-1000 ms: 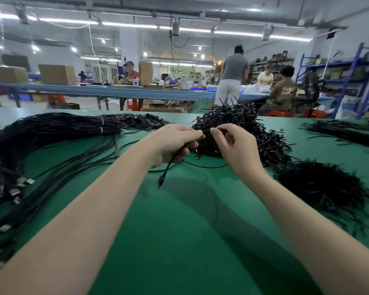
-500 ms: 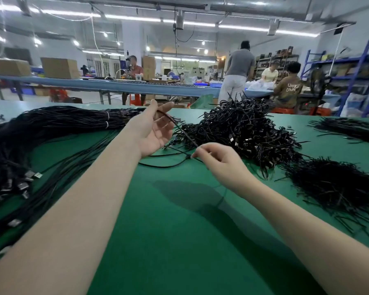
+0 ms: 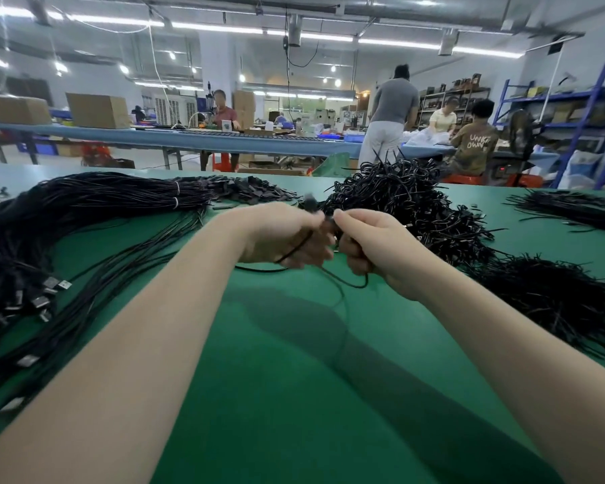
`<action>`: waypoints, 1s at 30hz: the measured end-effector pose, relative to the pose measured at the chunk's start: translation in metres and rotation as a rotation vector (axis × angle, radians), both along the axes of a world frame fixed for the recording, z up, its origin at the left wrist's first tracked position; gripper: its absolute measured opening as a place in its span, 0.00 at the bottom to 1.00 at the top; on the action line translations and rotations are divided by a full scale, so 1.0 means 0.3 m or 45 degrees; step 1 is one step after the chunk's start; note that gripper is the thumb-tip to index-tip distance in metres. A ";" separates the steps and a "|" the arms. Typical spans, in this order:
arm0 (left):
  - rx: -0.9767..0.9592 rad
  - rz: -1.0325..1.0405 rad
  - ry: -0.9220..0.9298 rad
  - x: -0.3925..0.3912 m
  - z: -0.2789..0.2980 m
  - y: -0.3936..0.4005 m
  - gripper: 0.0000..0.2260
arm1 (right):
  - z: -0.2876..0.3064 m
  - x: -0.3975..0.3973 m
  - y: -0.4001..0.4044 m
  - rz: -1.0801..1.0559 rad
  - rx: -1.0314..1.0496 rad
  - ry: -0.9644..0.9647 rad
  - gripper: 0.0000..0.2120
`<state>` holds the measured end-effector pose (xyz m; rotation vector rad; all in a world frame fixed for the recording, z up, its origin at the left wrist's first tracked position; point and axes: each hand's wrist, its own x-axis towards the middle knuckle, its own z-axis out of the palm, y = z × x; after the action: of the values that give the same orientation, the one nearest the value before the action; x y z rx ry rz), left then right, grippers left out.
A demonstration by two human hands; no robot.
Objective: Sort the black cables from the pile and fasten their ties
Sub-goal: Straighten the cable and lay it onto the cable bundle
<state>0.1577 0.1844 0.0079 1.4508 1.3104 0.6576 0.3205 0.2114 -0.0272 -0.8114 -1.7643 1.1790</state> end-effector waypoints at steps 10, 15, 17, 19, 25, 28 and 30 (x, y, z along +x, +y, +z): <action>0.353 -0.150 -0.971 -0.123 0.140 -0.092 0.16 | -0.093 0.022 0.001 0.062 -0.161 -0.410 0.17; 0.034 -0.186 0.125 -0.047 0.089 -0.073 0.19 | 0.019 0.041 0.023 -0.287 0.144 -0.163 0.18; 0.138 0.084 0.036 0.003 0.074 -0.053 0.19 | 0.042 0.010 -0.001 -0.139 0.148 -0.089 0.14; 0.271 0.258 -0.294 0.016 0.075 -0.039 0.17 | 0.035 -0.021 -0.025 0.016 0.090 -0.012 0.11; 0.441 0.081 -1.131 -0.031 0.146 -0.068 0.17 | -0.094 -0.020 -0.025 0.286 -0.285 -0.247 0.12; 0.366 -0.169 -0.927 -0.072 0.156 -0.089 0.17 | -0.100 0.019 0.002 -0.078 -0.231 -0.477 0.17; 0.279 -0.224 -0.441 -0.078 0.137 -0.081 0.16 | -0.067 0.045 0.018 -0.353 -0.082 -0.444 0.19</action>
<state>0.1343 0.1600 0.0491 1.5246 0.8533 0.9093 0.3339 0.2167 -0.0474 -1.3181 -1.8189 0.9548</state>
